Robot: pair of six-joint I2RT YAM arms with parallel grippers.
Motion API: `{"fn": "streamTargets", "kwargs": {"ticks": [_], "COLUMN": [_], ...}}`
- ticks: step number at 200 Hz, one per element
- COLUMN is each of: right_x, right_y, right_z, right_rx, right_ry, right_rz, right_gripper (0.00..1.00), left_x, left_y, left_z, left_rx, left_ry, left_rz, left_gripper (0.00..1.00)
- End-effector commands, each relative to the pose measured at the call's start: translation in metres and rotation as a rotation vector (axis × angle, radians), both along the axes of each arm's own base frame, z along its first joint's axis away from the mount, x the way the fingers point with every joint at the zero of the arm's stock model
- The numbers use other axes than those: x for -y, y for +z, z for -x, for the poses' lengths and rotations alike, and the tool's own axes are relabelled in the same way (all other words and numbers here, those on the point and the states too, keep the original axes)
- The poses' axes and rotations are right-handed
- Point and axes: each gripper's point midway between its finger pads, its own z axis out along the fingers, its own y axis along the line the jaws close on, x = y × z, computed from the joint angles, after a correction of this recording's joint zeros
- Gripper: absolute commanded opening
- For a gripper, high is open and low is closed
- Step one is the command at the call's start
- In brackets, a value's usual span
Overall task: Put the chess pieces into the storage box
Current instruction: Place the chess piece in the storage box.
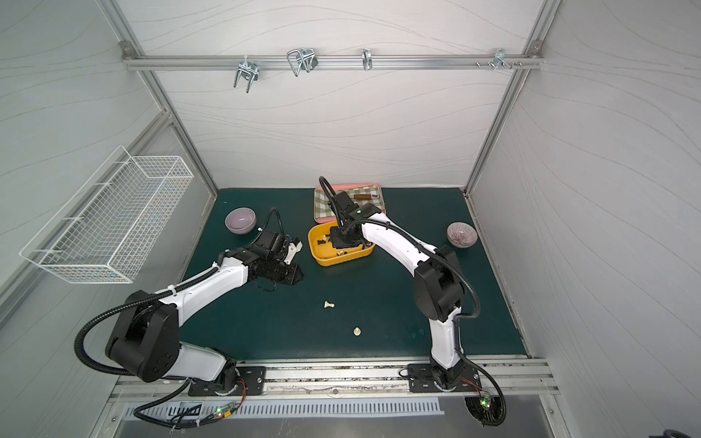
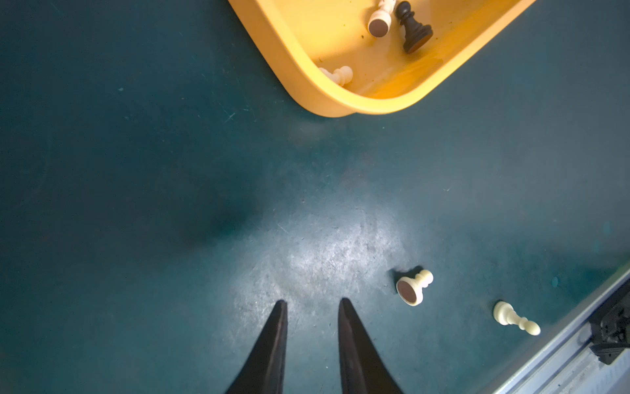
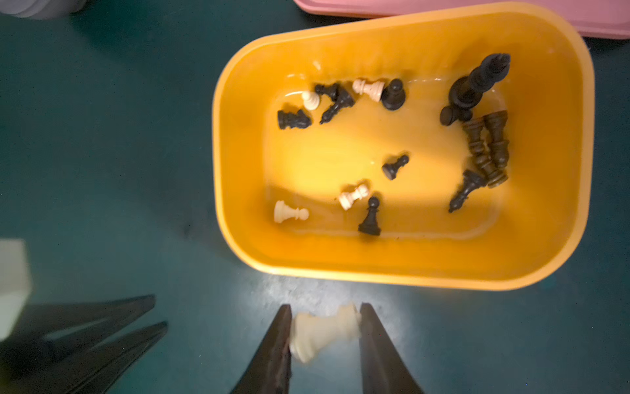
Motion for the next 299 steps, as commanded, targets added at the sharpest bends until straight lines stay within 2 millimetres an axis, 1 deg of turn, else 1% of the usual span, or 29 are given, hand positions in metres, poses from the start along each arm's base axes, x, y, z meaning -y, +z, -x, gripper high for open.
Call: {"fn": "streamTargets", "kwargs": {"ticks": [1, 23, 56, 90, 129, 186, 208, 236, 268, 299], "right_x": [0.002, 0.008, 0.017, 0.018, 0.016, 0.014, 0.014, 0.014, 0.014, 0.015], "right_y": [-0.012, -0.023, -0.044, -0.055, -0.065, -0.064, -0.062, -0.057, -0.055, -0.049], "right_z": [-0.019, -0.040, -0.061, -0.075, -0.086, -0.097, -0.098, -0.098, -0.098, -0.096], "right_rx": [-0.007, -0.012, -0.033, -0.017, -0.023, -0.009, -0.004, 0.004, 0.004, 0.009], "right_ry": [0.029, 0.008, -0.022, -0.016, -0.017, -0.027, -0.027, -0.027, -0.029, -0.033], "right_rz": [0.011, 0.010, 0.013, 0.020, 0.025, 0.014, 0.011, 0.007, 0.003, -0.006], "right_gripper": [0.32, 0.31, 0.32, 0.32, 0.32, 0.35, 0.40, 0.43, 0.44, 0.44], "left_x": [0.004, 0.005, 0.008, 0.010, 0.010, 0.011, 0.011, 0.011, 0.011, 0.012], "left_y": [0.011, 0.009, 0.008, 0.006, 0.003, 0.002, 0.001, 0.000, -0.001, 0.000], "left_z": [-0.003, -0.001, -0.001, 0.000, 0.001, 0.002, 0.003, 0.004, 0.005, 0.006], "left_rx": [0.014, 0.002, -0.011, -0.021, -0.030, -0.036, -0.036, -0.038, -0.044, -0.042], "left_ry": [-0.006, -0.013, -0.019, -0.023, -0.024, -0.031, -0.032, -0.032, -0.033, -0.034], "left_rz": [0.029, 0.033, 0.047, 0.054, 0.055, 0.060, 0.062, 0.061, 0.063, 0.069], "left_gripper": [0.28, 0.28, 0.28, 0.28, 0.28, 0.28, 0.28, 0.28, 0.28, 0.28]}}
